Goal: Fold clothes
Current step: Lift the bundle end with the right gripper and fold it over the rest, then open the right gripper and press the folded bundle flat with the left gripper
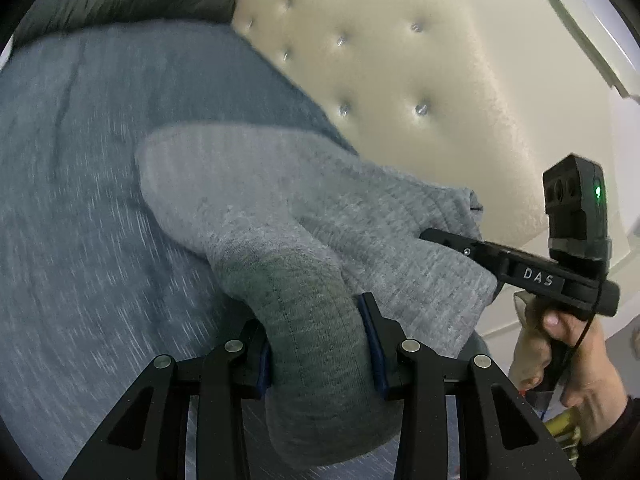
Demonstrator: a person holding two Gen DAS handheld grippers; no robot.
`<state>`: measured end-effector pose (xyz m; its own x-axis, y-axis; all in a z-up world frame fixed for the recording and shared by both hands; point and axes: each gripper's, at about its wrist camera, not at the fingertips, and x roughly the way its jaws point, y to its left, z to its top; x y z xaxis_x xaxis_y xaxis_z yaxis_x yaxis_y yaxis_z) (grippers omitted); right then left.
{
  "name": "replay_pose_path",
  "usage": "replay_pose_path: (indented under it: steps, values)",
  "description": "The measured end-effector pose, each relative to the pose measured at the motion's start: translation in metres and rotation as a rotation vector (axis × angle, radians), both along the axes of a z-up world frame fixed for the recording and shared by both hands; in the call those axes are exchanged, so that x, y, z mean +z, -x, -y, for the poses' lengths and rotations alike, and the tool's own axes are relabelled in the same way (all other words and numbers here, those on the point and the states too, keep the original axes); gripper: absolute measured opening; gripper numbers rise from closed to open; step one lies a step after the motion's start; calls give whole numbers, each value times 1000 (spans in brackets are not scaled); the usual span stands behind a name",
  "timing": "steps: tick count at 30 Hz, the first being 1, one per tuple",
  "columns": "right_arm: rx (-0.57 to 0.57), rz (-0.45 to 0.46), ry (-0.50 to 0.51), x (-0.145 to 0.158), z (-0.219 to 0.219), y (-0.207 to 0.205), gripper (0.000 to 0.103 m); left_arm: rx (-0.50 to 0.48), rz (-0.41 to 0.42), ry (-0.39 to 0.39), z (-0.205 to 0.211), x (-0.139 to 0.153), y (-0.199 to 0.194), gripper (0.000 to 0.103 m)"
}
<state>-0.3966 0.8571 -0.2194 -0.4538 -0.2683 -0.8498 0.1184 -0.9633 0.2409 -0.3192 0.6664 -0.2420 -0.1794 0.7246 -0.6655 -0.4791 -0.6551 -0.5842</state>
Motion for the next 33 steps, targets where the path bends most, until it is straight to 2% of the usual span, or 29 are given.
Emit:
replay_pose_path:
  steps: [4,8,13,16,18,20,21,24,30,33]
  values:
    - [-58,63,-13,-27,-10,-9,24,-2,109,17,3,-31,-7,42]
    - [-95,67,-7,-33,-22,-19,34,-4,136,16,16,-40,-9,45]
    - [-143,13,-48,-15,-42,-35,37,14,111,25,35,-24,-11,46]
    - [-182,-45,-69,1,-49,-46,37,40,61,26,48,-7,-11,46]
    - [-194,-94,-41,13,-53,-53,37,37,19,21,50,5,-13,46]
    - [-182,-132,-28,22,-50,-57,32,19,-12,21,47,14,-17,46]
    - [-161,-139,-13,24,-46,-58,25,7,-26,23,44,18,-20,46]
    - [-98,-136,11,24,-31,-60,19,-33,-58,27,30,23,-26,46]
    - [-45,-76,-6,-4,-12,-54,12,-97,-71,76,13,9,-44,46]
    - [-70,-48,-25,-22,-15,-57,7,-115,-88,114,11,-2,-52,45]
